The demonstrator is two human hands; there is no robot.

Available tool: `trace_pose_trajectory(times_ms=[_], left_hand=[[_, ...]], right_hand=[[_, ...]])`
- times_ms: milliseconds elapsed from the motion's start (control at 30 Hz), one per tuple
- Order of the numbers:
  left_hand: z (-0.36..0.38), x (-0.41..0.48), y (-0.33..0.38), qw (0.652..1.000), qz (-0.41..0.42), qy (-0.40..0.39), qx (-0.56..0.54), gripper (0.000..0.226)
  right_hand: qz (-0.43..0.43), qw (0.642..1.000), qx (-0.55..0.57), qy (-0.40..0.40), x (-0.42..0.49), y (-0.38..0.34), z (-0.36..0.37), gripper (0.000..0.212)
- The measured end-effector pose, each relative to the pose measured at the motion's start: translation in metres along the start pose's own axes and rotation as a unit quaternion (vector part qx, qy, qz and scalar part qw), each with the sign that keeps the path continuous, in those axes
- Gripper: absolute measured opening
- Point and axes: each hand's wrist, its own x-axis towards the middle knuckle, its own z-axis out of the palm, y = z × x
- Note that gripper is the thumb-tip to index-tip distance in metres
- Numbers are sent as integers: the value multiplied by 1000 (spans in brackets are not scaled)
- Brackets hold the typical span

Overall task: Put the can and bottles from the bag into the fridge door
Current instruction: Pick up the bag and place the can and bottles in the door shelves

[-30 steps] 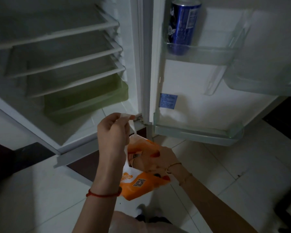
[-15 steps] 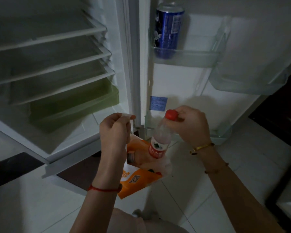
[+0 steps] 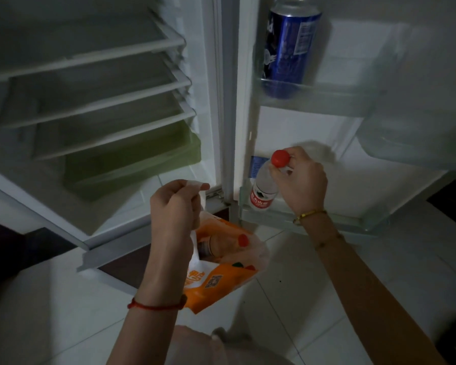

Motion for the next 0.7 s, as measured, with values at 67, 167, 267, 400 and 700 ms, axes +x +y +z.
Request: trace_pose_trajectory(times_ms=[67,167,267,400,700], left_hand=[[1,3,-2,1000,-1,1,-1,19],[3,7,-5,1000,-2,3,4,20],[5,11,-7,1000,-11,9,13,20],[7,15,-11,1000,-15,14,20,22],[8,18,-14,999,-30,23,17,22]], right_hand=[[-3,1000,-15,-17,6,8,14,27],[10,998,-23,-49,10,19,31,27],[34,997,-22,-73,14,28,43,27],[27,995,-25,-94,16,32,54,31],[31,993,-31,-108,19,28,64,31]])
